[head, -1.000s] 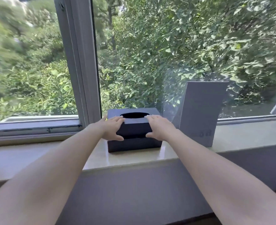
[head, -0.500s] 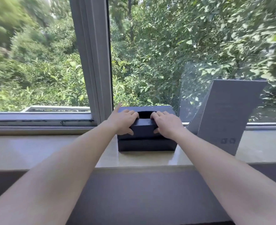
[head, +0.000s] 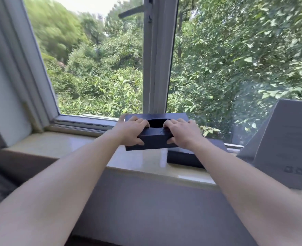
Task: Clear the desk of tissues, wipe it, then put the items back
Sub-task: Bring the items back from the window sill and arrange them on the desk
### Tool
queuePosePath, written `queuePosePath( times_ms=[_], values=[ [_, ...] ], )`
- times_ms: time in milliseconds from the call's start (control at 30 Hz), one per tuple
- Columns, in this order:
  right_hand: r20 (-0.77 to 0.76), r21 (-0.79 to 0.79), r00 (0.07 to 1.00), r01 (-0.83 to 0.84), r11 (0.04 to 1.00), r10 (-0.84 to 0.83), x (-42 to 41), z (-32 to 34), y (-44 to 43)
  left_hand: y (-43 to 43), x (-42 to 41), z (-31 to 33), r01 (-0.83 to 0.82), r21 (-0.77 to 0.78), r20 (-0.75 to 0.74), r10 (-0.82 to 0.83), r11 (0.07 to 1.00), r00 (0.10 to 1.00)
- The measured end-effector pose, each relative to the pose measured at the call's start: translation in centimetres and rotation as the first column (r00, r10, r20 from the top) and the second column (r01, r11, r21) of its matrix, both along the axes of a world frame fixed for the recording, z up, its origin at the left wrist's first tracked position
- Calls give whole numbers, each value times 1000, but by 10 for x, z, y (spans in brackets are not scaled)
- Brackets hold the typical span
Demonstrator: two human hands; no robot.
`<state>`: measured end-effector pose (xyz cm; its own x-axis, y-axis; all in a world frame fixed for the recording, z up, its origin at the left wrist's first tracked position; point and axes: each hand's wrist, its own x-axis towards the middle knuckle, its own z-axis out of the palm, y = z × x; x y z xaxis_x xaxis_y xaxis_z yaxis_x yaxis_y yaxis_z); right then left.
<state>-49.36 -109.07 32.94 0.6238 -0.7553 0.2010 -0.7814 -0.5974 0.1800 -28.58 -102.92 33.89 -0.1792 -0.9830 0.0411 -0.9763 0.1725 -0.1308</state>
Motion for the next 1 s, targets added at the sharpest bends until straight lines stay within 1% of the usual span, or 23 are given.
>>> queuePosePath(
  times_ms=[100,267,367,467,600,800,1000],
  values=[
    [12,7,997,-78,997,78,41,0,27,42,38,1,-77,12,2,77,997,997],
    [43,22,978,-204,979,203,120,6,79,119,106,3,-228,-16,-5,228,974,974],
    [49,7,955,-292,956,291,169,6,117,176,146,7,-316,-12,-5,316,949,949],
    [52,-7,921,-386,922,386,215,5,154,231,180,10,-397,-5,-39,396,918,917],
    [63,5,857,-513,859,511,287,5,217,318,231,7,-532,-12,-51,530,847,846],
    [82,-29,736,-673,739,672,382,-4,310,438,292,3,-684,-35,-37,683,729,730],
    [76,-34,587,-806,591,806,460,-14,393,541,330,-5,-820,-15,-80,817,572,571]
  ],
)
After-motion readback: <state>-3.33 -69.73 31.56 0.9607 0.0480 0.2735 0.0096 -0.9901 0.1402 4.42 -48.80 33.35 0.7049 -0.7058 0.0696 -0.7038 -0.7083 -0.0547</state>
